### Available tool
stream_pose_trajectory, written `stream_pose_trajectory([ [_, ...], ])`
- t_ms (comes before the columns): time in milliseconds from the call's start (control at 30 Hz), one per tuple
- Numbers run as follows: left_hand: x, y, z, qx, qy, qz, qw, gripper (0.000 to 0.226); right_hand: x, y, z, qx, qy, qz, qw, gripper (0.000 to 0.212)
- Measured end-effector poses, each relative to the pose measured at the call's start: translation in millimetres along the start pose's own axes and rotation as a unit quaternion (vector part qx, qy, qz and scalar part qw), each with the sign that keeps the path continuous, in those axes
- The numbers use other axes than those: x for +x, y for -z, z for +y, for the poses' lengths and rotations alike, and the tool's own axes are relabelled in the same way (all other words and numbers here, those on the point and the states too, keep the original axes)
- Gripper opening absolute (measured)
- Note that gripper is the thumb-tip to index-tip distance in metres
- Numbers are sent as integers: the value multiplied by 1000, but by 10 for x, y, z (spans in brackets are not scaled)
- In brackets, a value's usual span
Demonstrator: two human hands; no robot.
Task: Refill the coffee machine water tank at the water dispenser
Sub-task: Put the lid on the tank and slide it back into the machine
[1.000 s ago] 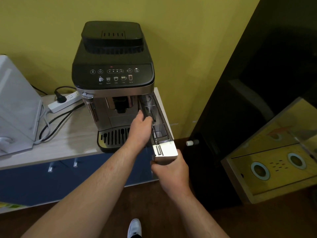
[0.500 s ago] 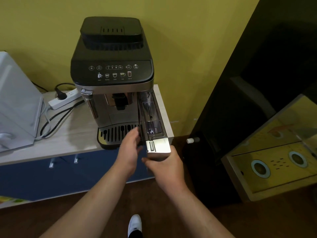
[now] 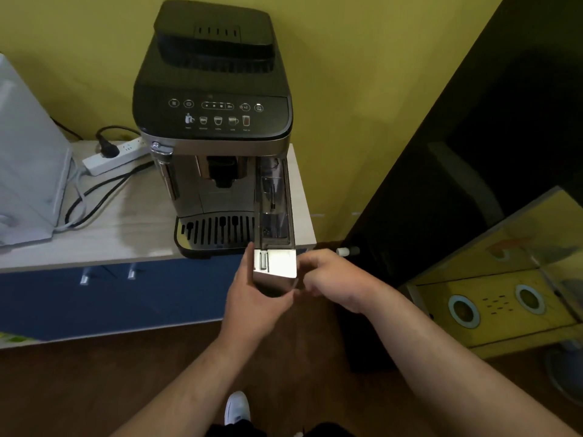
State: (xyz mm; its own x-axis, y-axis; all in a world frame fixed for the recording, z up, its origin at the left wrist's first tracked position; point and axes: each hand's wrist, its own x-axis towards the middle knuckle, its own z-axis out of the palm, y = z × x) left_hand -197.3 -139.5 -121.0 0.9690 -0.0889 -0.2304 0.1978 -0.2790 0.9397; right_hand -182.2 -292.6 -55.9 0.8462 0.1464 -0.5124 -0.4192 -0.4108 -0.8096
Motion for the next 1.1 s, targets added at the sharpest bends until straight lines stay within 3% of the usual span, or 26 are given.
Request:
stream_pose_trajectory([
  [133, -24, -70, 21, -11, 8, 38, 999, 104, 175, 274, -34, -22, -4, 3, 1000, 31],
  [233, -36, -122, 40, -25, 19, 62, 998, 98, 561, 606, -82, 53, -6, 51, 997, 18],
  [433, -72, -244, 47, -37, 23, 106, 993, 92, 1575, 968, -390, 159, 36, 117, 980, 41],
  [600, -73, -316, 56, -14, 1, 175, 984, 89, 2081, 828, -501, 223, 47, 71, 971, 43],
  [767, -86, -389, 71, -11, -3, 219, 976, 86, 2267, 671, -191, 191, 25, 7, 981, 48],
  [1100, -114, -472, 109, 10, -23, 226, 974, 82, 2538, 603, -88, 186, -2, 23, 982, 39],
])
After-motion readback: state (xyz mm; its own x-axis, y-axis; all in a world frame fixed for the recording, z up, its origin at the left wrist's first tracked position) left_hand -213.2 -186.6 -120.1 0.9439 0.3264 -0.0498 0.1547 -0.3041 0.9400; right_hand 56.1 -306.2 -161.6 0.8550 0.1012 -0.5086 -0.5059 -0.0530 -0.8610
